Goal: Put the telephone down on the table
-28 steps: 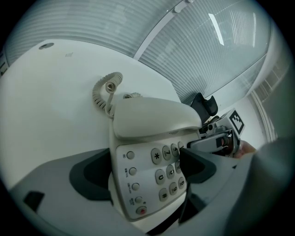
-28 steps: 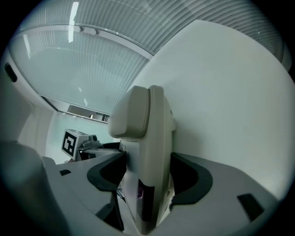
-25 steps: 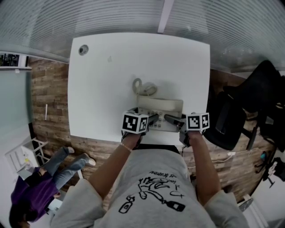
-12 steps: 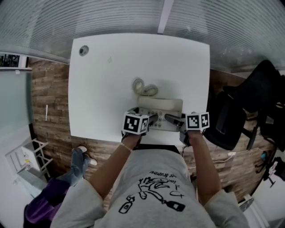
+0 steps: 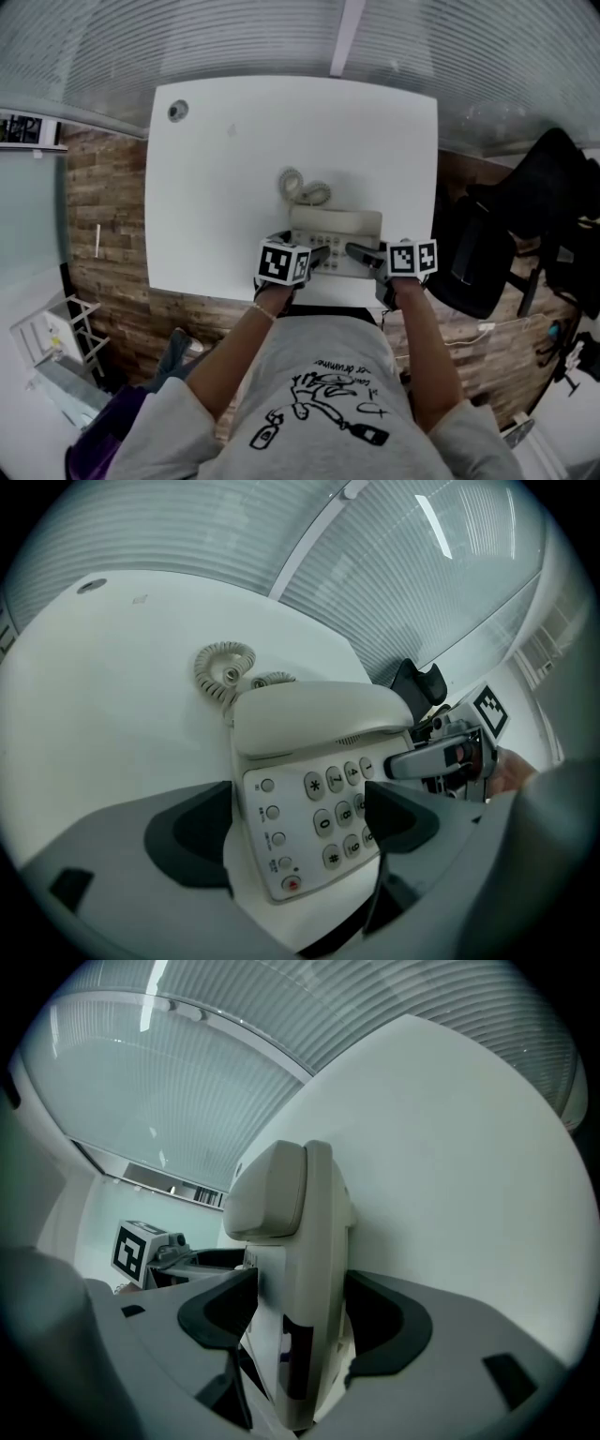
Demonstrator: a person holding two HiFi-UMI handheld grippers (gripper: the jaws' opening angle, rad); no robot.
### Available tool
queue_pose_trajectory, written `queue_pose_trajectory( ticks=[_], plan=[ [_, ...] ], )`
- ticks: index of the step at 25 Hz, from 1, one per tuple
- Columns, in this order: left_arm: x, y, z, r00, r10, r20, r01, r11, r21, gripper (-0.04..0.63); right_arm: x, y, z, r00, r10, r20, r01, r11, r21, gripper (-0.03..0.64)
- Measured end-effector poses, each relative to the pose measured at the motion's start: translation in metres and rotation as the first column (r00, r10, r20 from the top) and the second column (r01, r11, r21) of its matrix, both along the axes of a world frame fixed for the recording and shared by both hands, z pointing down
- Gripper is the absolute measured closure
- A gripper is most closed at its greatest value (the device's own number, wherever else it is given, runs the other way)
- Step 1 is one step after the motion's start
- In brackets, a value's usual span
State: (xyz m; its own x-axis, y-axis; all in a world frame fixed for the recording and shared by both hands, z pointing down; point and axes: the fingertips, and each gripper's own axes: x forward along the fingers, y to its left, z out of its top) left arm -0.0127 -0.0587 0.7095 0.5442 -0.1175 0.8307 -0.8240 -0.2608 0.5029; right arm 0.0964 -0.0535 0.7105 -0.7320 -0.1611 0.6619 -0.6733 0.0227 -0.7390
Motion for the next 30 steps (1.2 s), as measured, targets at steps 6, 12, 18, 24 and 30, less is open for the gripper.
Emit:
queue_pose_trajectory(
  ticks=[6, 12, 18, 24, 30],
  plan=[
    [-0.01, 0.003, -0.006, 1.0, -0.003, -0.003, 0.003, 1.0, 0.013, 0.152, 0.004, -0.001, -0.012, 0.999, -0.011, -0.032, 0.012, 0.999, 0.032, 0.31],
    [-0.013, 0.002, -0.028, 0.999, -0.026, -0.035, 0.028, 0.998, 0.053, 0.158, 0.017, 0.001, -0.023, 0.991, -0.049, -0.128, 0.064, 0.991, 0.118, 0.343],
    [-0.016, 0.004, -0.063, 0.998, -0.03, -0.051, 0.037, 0.991, 0.13, 0.257, 0.032, 0.002, -0.048, 0.98, -0.023, -0.199, 0.067, 0.973, 0.22, 0.39],
    [-0.018, -0.014, -0.106, 0.997, -0.025, -0.071, 0.046, 0.95, 0.308, 0.463, 0.033, -0.011, -0.094, 0.971, 0.022, -0.237, 0.078, 0.913, 0.401, 0.475],
    [-0.012, -0.023, -0.164, 0.992, -0.001, -0.128, 0.06, 0.887, 0.458, 0.565, 0.014, -0.024, -0.174, 0.964, 0.042, -0.262, 0.135, 0.773, 0.62, 0.545]
  ],
)
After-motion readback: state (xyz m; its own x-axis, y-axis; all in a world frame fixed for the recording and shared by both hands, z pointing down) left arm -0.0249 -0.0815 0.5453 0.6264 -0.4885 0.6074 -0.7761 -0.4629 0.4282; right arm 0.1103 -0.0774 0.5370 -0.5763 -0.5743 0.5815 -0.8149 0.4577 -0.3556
